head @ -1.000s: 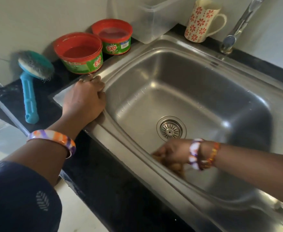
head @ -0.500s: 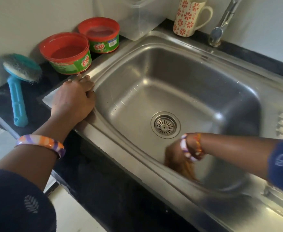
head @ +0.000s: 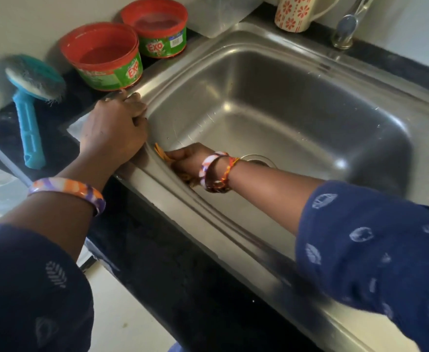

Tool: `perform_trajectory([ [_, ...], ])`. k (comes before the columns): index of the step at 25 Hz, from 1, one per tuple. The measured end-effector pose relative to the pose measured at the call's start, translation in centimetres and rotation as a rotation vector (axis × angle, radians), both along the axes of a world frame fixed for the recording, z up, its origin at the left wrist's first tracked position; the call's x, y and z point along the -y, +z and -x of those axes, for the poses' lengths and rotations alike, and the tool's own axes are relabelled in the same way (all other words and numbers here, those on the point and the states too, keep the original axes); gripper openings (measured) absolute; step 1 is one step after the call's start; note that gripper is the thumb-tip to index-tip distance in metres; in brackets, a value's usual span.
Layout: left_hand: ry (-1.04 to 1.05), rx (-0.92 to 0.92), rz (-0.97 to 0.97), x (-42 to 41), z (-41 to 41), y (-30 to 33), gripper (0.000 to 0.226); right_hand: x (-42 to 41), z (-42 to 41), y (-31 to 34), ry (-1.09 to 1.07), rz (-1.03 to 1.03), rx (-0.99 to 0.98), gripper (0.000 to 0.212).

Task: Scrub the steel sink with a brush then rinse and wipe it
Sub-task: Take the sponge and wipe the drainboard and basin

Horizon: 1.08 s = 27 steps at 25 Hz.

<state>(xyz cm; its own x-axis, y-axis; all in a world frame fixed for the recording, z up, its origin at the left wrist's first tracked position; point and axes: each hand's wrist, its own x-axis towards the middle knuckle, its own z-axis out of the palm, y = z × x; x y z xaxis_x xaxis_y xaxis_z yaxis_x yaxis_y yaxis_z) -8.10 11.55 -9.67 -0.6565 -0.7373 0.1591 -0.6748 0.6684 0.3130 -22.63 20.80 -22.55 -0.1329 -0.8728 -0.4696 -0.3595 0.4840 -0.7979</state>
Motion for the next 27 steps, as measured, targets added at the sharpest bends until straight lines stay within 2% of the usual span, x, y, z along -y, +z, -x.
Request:
perform_trajectory([
  [1,-0.004,-0.002,0.004,-0.1,0.0,0.0,0.035,-3.0,-1.6,3.0,0.029,0.017,0.132,0.034],
  [2,-0.009,-0.003,0.009,0.0,0.1,0.0,0.035,-4.3,-1.5,5.2,0.085,-0.036,0.168,0.024],
  [3,-0.015,0.002,0.016,0.0,0.1,0.0,0.036,-6.5,-0.5,6.6,0.169,-0.109,0.075,0.025],
  [4,-0.024,0.012,0.023,0.1,0.1,-0.1,0.036,-9.0,0.3,7.9,0.341,-0.227,0.027,0.025],
  [5,-0.034,0.023,0.026,0.1,0.2,-0.1,0.037,-11.6,1.4,8.9,0.524,-0.379,0.023,0.026],
  [7,-0.042,0.036,0.02,0.2,0.2,-0.2,0.037,-15.0,3.3,8.9,0.596,-0.558,0.137,0.031],
  [11,-0.027,0.045,0.048,0.4,0.3,-0.6,0.036,-12.9,1.5,8.3,0.377,-0.286,0.136,0.029],
  [13,-0.016,0.041,0.041,0.5,0.4,-0.8,0.037,-8.3,-1.0,8.5,0.109,-0.107,0.193,0.03],
  [15,-0.006,0.044,0.031,0.7,0.4,-0.8,0.038,-3.3,-3.0,8.6,-0.22,0.028,0.238,0.02],
  [16,-0.003,0.048,0.029,0.7,0.4,-0.8,0.038,-1.0,-3.8,8.6,-0.354,0.08,0.175,0.016],
  [17,-0.002,0.051,0.03,0.7,0.4,-0.8,0.039,0.8,-4.4,7.9,-0.437,0.13,0.04,0.022],
  [18,-0.001,0.051,0.031,0.6,0.4,-0.7,0.039,1.9,-4.8,7.0,-0.418,0.148,-0.16,0.029],
  [20,0.005,0.052,0.032,0.6,0.4,-0.7,0.039,2.2,-5.1,5.5,-0.144,0.132,-0.582,0.034],
  [21,0.012,0.057,0.027,0.6,0.4,-0.7,0.039,1.7,-5.0,4.5,0.023,0.13,-0.7,0.036],
  [24,0.01,0.06,0.02,0.7,0.3,-0.8,0.039,-1.6,-3.2,2.9,0.385,0.144,-0.828,0.031],
  [27,-0.02,0.061,0.023,0.9,0.3,-0.8,0.038,-8.1,-1.5,2.7,0.917,-0.055,-0.865,0.021],
])
